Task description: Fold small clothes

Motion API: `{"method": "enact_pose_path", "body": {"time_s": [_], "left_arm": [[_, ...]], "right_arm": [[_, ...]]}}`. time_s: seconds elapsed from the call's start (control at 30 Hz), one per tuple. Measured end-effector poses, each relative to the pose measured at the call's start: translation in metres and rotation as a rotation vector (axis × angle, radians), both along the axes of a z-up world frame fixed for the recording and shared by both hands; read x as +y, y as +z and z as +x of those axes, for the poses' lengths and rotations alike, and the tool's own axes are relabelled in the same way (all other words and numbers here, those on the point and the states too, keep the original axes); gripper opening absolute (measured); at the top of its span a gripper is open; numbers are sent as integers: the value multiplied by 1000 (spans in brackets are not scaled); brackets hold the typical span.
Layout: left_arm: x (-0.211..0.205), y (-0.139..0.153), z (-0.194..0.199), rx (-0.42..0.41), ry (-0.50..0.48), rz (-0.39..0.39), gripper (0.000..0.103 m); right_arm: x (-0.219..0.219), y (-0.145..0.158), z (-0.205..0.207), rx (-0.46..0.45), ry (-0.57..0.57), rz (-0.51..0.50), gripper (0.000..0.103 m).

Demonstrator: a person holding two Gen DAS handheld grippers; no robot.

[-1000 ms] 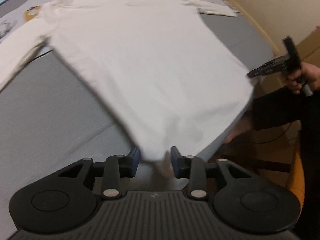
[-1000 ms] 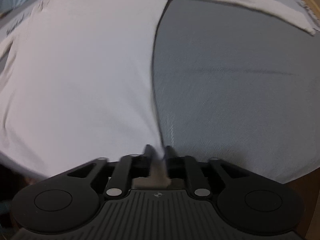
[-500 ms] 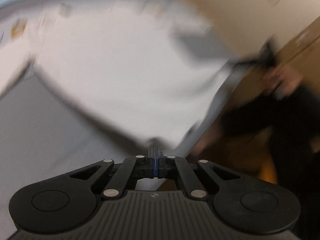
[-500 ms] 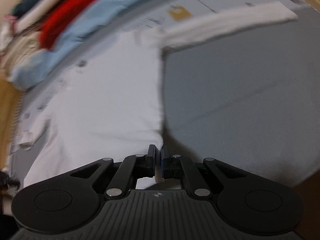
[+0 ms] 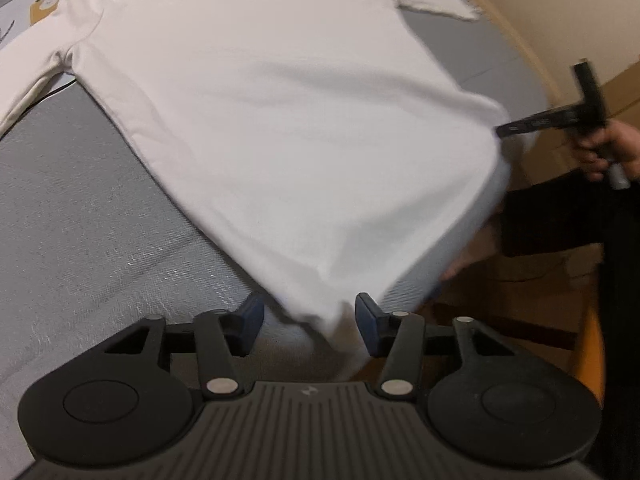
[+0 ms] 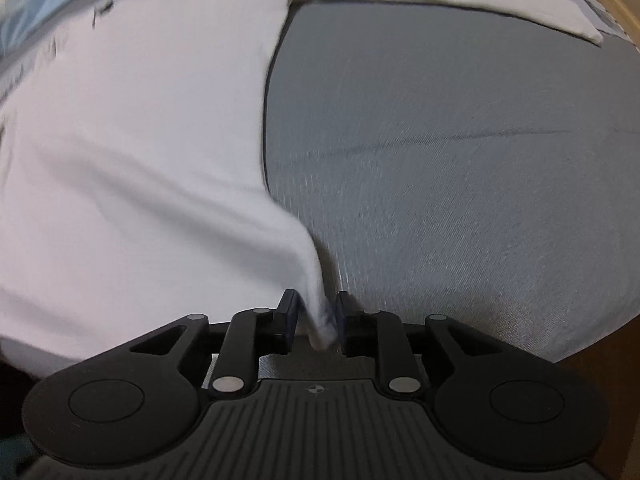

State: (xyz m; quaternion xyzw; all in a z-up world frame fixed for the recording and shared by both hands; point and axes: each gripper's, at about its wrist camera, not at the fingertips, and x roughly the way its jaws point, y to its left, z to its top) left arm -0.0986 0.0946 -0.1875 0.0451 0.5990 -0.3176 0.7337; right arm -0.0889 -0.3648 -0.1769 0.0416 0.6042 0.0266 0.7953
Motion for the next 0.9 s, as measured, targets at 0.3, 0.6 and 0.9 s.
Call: {"method": "enact_pose_path", "body": {"time_s": [0.3, 0.6, 0.9], "left_arm": [[18, 8, -23, 73, -128, 84, 0], [4, 39, -24, -130, -95, 42, 7], [-46, -10, -32, -111, -272, 295, 24]], "right_arm": [[3, 32, -9, -42, 96, 130, 7], [31, 28, -10, -55, 233, -205, 12], [46, -9, -3, 31, 294, -106, 29]]}}
